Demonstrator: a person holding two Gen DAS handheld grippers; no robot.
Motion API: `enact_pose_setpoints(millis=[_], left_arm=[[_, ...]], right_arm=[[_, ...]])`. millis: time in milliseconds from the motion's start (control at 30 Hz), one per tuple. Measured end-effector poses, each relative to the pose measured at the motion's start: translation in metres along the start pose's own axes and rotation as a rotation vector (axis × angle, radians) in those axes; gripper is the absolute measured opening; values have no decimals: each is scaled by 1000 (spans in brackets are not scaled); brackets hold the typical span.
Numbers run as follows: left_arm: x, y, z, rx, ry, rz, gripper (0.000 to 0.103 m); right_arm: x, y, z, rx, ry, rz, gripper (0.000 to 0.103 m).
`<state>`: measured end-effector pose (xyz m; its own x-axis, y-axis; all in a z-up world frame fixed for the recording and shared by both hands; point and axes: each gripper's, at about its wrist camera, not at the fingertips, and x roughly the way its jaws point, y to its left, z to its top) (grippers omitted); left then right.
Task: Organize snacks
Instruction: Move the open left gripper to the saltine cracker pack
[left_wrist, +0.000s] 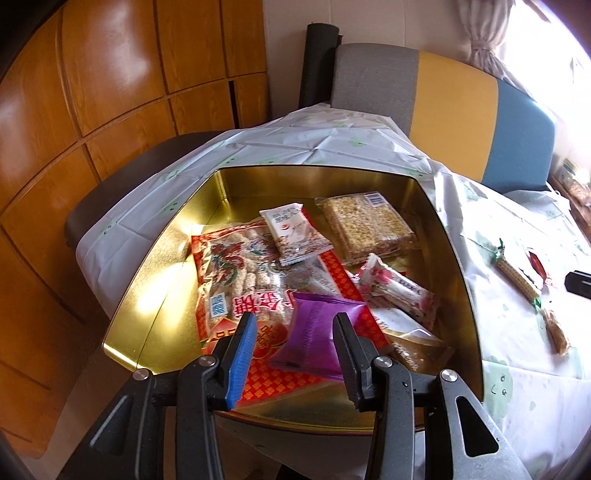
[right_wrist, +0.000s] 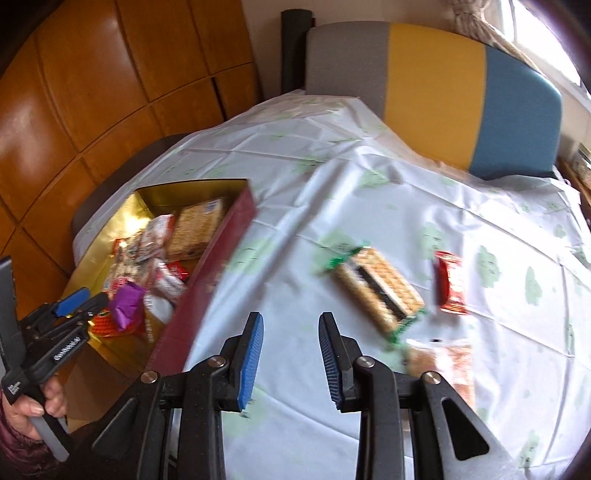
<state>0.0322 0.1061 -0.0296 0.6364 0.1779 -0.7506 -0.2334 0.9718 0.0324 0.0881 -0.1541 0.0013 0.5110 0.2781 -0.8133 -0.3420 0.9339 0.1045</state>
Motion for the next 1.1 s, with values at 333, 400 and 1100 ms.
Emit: enact_pose_setpoints(millis=[333, 400, 1100], left_arm=[[-8, -32, 6, 77, -9, -37, 45], [-10, -42, 10, 94, -9, -56, 46], [39, -212, 49, 177, 241, -384, 62]], right_arm=[[-29, -102, -16, 105, 3, -199, 31], [-30, -123, -22, 138, 4, -248, 31], [-27, -191, -42, 423, 46, -318, 31]])
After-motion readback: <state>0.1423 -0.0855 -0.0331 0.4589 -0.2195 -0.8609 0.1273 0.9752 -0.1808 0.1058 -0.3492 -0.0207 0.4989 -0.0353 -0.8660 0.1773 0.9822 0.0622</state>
